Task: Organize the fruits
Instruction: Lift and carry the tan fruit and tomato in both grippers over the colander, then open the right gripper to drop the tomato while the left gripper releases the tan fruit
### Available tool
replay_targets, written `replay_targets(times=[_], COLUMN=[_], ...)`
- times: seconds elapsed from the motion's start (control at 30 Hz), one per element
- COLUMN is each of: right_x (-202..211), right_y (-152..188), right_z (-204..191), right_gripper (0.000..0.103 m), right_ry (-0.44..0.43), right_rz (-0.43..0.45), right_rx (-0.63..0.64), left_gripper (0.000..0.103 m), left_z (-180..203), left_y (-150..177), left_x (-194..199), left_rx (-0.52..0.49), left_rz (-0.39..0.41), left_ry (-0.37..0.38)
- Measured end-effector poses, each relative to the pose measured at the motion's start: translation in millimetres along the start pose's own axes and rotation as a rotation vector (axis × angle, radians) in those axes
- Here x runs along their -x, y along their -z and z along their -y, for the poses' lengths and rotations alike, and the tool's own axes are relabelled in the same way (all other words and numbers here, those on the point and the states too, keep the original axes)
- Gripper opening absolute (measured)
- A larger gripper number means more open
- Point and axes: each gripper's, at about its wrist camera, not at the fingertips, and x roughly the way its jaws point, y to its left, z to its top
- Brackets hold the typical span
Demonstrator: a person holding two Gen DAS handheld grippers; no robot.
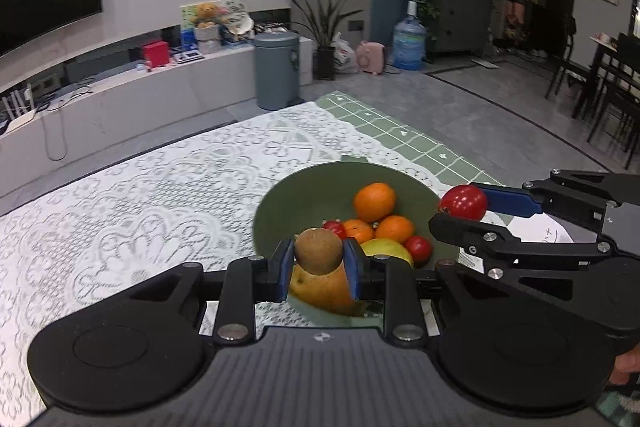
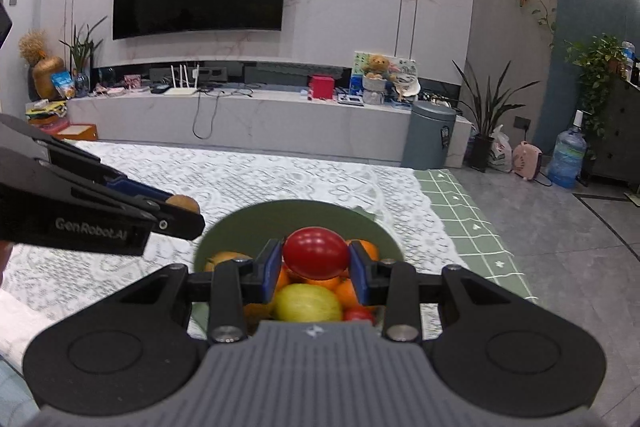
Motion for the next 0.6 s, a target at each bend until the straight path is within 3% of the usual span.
replay_targets(times=[0.27,0.6], right_x=[-28,-81], right_y=[-4,-19], right_z=[18,28], right_gripper=[0.034,0.033], right_ry=[-0.014,-0.132], right_rz=[-0.051,-0.124], right_rx=[0.027,0.066], left_gripper=[0.030,0.030], left_z=[-4,-14], left_y=[-21,-45], left_x=[-41,-97], left_rx=[0.016,0.019], left_rz=[-0.075,-0.195], left_ry=[0.092,0.129])
